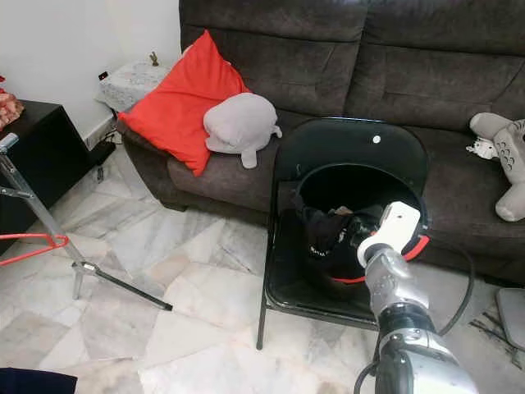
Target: Hang hanger
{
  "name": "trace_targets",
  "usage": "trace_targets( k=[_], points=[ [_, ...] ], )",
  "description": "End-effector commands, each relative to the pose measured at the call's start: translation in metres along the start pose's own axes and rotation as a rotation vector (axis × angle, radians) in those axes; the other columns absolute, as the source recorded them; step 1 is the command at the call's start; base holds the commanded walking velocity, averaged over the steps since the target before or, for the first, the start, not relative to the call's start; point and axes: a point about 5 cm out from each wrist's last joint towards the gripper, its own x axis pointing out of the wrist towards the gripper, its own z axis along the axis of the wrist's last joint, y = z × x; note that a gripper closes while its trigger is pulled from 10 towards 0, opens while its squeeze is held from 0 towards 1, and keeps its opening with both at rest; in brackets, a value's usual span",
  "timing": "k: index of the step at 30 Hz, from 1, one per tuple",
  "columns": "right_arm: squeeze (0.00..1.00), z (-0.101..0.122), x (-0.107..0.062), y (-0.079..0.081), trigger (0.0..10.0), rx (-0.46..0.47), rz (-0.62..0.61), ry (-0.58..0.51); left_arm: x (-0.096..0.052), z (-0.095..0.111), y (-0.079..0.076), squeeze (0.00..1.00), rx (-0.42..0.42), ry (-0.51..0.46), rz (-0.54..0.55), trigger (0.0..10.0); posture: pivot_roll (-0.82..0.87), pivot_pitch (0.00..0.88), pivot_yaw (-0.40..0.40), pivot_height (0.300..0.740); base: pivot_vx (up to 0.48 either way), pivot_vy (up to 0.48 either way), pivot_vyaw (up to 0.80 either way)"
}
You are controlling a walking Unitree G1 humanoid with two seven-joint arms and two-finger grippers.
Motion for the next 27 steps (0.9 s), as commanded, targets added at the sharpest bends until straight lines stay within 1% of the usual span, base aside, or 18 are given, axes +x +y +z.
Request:
trace_targets(
  k=[1,2,3,4,5,6,8,9,13,17,19,20,21,22,23,24,25,27],
  points=[
    [1.0,0.004,0.001,0.002,10.0,-0.025,0.006,-0.006,0.0,-0.005,-0.003,0.0,0.015,0.025,-0.011,10.0,-0.08,0.118,0.061,0.721,0.0,0.0,0.0],
    [0.87,0.006,0.001,0.0,10.0,-0.029,-0.007,-0.005,0.0,-0.005,-0.004,0.0,0.015,0.025,-0.013,10.0,-0.08,0.117,0.062,0.721,0.0,0.0,0.0],
    [0.87,0.007,0.001,-0.001,10.0,-0.021,-0.014,-0.003,0.0,-0.006,-0.004,0.0,0.015,0.025,-0.013,10.0,-0.08,0.117,0.062,0.721,0.0,0.0,0.0],
    [0.12,0.005,0.002,-0.002,10.0,0.007,-0.022,0.017,0.0,-0.006,-0.005,0.0,0.015,0.026,-0.015,10.0,-0.08,0.117,0.062,0.721,0.0,0.0,0.0],
    [0.12,0.004,0.002,-0.001,10.0,0.018,-0.022,0.026,0.0,-0.006,-0.005,0.0,0.015,0.026,-0.015,10.0,-0.08,0.118,0.062,0.721,0.0,0.0,0.0],
    [0.0,0.001,0.002,-0.001,10.0,0.02,-0.022,0.046,0.0,-0.007,-0.005,0.0,0.016,0.028,-0.018,10.0,-0.08,0.117,0.064,0.721,0.0,0.0,0.0],
    [0.0,-0.005,0.002,0.0,10.0,-0.006,-0.021,0.076,0.0,-0.008,-0.005,0.0,0.017,0.031,-0.021,10.0,-0.08,0.117,0.064,0.721,0.0,0.0,0.0],
    [0.0,-0.01,0.001,-0.001,10.0,-0.133,-0.026,0.105,0.0,-0.009,-0.006,0.0,0.017,0.031,-0.022,10.0,-0.07,0.116,0.064,0.721,0.0,0.0,0.0],
    [0.0,-0.016,0.0,-0.005,10.0,-0.382,-0.05,0.126,0.0,-0.008,-0.007,0.0,0.017,0.03,-0.024,10.0,-0.07,0.115,0.065,0.721,0.0,0.0,0.0],
    [0.0,-0.018,0.0,-0.005,10.0,-0.442,-0.035,0.137,0.0,-0.008,-0.007,0.0,0.018,0.028,-0.029,10.0,-0.08,0.114,0.066,0.721,0.0,0.0,0.0],
    [0.0,-0.019,0.0,-0.006,10.0,-0.402,-0.04,0.145,-0.001,-0.011,-0.008,0.0,0.019,0.029,-0.034,10.0,-0.08,0.113,0.066,0.721,0.0,0.0,0.0],
    [0.0,-0.02,0.0,-0.003,10.0,-0.221,-0.027,0.146,-0.001,-0.013,-0.012,0.0,0.019,0.03,-0.041,10.0,-0.08,0.114,0.066,0.721,0.0,0.0,0.0],
    [0.0,-0.019,0.001,-0.002,10.0,-0.151,-0.019,0.147,-0.001,-0.014,-0.013,0.0,0.019,0.03,-0.043,10.0,-0.08,0.114,0.066,0.721,0.0,0.0,0.0],
    [0.0,-0.018,0.001,0.0,10.0,-0.034,-0.016,0.147,-0.001,-0.015,-0.016,0.0,0.02,0.031,-0.047,10.0,-0.08,0.114,0.065,0.721,0.0,0.0,0.0],
    [0.0,-0.017,0.001,0.0,10.0,0.012,-0.019,0.145,-0.001,-0.016,-0.017,0.0,0.02,0.032,-0.049,10.0,-0.08,0.115,0.066,0.721,0.0,0.0,0.0],
    [0.0,-0.017,0.001,0.0,10.0,0.037,-0.021,0.143,-0.001,-0.016,-0.018,0.0,0.02,0.032,-0.05,10.0,-0.08,0.115,0.066,0.721,0.0,0.0,0.0],
    [0.0,-0.016,0.001,-0.001,10.0,0.022,-0.015,0.142,-0.001,-0.018,-0.02,0.0,0.021,0.033,-0.053,10.0,-0.08,0.115,0.066,0.721,0.0,0.0,0.0],
    [0.0,-0.012,0.001,-0.002,10.0,-0.128,-0.01,0.132,-0.001,-0.02,-0.022,0.0,0.023,0.035,-0.057,10.0,-0.08,0.116,0.066,0.721,0.0,0.0,0.0]
  ],
)
